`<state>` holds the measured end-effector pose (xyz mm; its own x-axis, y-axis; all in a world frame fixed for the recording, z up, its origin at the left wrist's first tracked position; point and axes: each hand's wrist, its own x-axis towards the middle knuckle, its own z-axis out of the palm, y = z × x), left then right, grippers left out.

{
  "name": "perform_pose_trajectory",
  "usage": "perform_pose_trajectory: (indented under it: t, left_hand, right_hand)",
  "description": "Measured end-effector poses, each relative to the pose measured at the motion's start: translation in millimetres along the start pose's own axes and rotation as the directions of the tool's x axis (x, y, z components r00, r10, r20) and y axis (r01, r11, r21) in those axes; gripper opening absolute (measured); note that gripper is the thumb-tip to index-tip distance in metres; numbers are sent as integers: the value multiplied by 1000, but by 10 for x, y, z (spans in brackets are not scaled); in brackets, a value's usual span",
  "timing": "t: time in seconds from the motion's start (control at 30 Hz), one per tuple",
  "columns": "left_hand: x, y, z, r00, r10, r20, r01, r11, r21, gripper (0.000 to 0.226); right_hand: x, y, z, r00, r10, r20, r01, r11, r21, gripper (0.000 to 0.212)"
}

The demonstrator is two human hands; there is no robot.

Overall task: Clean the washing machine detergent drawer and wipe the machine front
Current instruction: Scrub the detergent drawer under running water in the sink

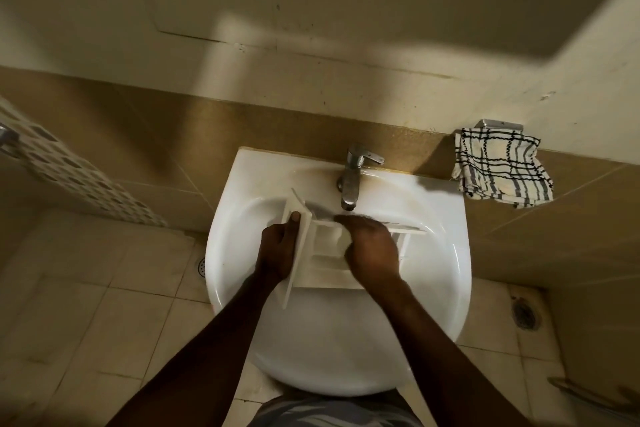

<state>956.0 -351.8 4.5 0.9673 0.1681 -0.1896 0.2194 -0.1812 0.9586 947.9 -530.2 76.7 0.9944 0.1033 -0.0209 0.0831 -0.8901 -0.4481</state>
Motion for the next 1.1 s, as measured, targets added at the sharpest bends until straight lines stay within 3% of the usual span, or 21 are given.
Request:
perform_pose_trajectory:
  t: [0.07,0.2,0.3,0.4,0.5,0.57,0.67,0.77,0.97,1.1]
  left_hand:
    - [-11,34,5,1000,4,-6,-4,1000,-10,57]
    - [-29,43,7,1000,15,7,-15,1000,-24,46]
    - [-25,26,1,1000,12,12,-12,999,-34,46]
    - [-24,61,13,1000,-2,4,2,1000,-24,44]
    - [-23,73,10,1000,-14,7,14,1000,-22,45]
    - [-23,60,-4,1000,-18,19,19,999,-41,53]
    - [-33,33,-6,1000,-10,3,10,999,-32,62]
    - [-39,60,2,1000,-7,-2,7,1000,-6,51]
    - [-27,94,19,1000,1,1,-1,1000,-9,44]
    - [-32,80,5,1000,-13,3,13,1000,-24,44]
  right_hand:
    - [23,339,-148,994,109,5,-108,990,-86,62]
    - [34,542,-283,963,268,9,-262,949,-176,50]
    - [68,63,-83,980,197,-29,-199,974,-113,50]
    - [19,-432,105,998,59,21,-60,998,14,53]
    - [6,-298,49,998,-13,57,13,1000,-10,66]
    - [-16,51,-73,999,40,34,-37,996,-75,69]
    - [-65,534,-289,980,197,-16,-197,966,-167,54]
    - [-20,485,-246,961,272,-42,-275,942,-194,47]
    - [15,-443,108,998,57,-10,-57,998,37,52]
    - [-34,6,14,1000,-5,-30,4,999,-36,59]
